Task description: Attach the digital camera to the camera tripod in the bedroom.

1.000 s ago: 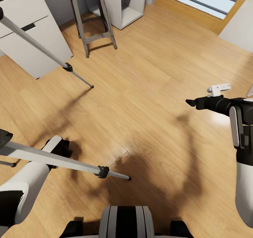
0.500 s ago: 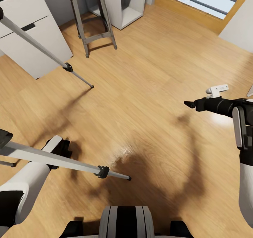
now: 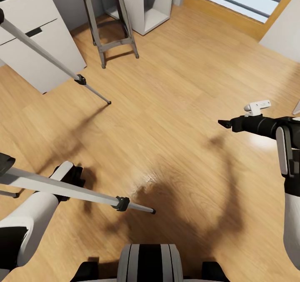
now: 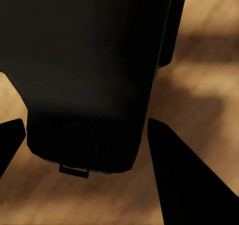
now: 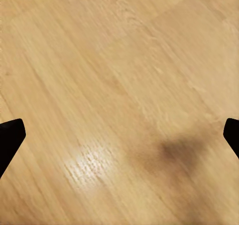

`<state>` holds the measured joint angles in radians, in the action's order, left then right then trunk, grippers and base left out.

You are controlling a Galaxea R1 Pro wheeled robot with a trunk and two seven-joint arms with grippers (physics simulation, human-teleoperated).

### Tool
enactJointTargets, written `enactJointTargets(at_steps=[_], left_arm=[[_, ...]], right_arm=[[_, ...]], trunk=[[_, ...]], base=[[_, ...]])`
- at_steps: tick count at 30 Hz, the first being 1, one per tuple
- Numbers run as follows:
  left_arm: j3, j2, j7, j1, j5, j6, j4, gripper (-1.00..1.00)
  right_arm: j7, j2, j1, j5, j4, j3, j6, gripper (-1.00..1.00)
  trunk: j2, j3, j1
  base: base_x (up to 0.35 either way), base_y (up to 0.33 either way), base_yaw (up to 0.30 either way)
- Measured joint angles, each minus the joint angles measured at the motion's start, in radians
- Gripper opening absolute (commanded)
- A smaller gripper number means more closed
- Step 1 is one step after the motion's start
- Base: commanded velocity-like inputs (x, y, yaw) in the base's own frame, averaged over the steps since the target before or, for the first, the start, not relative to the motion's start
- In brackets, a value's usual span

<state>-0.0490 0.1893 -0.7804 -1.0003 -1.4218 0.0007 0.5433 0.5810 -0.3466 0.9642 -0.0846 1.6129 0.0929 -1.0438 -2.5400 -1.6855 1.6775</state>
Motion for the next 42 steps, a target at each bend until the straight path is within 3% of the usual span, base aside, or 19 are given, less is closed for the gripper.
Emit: enactJointTargets(at_steps=[10,25,31,42], left_arm=[[-0.001,0.005,0.009,0.008,-0.004,-0.002,0.006,-1.00],[0.000,0.015,0.079,0.022,0.038,-0.002,0.033,-1.00],[-0.003,0.016,0.076,0.023,0.050,0.000,0.021,-1.00],[-0.001,0.016,0.067,0.071,0.042,0.000,0.123,-1.00]], right_arm=[[0.001,0.000,0.000,0.000,0.000,0.000,0.000,1.00],[0.001,-0.001,0.000,0.000,0.000,0.000,0.000,1.00],[0.001,-0.002,0.000,0.000,0.000,0.000,0.000,1.00],[0.001,-0.002,0.000,0.000,0.000,0.001,0.000,1.00]], trunk=[[0.000,0.000,0.000],[0.000,0.000,0.000],[0.000,0.000,0.000],[0.000,0.000,0.000]], base=[[0.000,0.000,0.000],[-0.100,0.065,0.000],[-0.143,0.111,0.000],[-0.036,0.028,0.000]])
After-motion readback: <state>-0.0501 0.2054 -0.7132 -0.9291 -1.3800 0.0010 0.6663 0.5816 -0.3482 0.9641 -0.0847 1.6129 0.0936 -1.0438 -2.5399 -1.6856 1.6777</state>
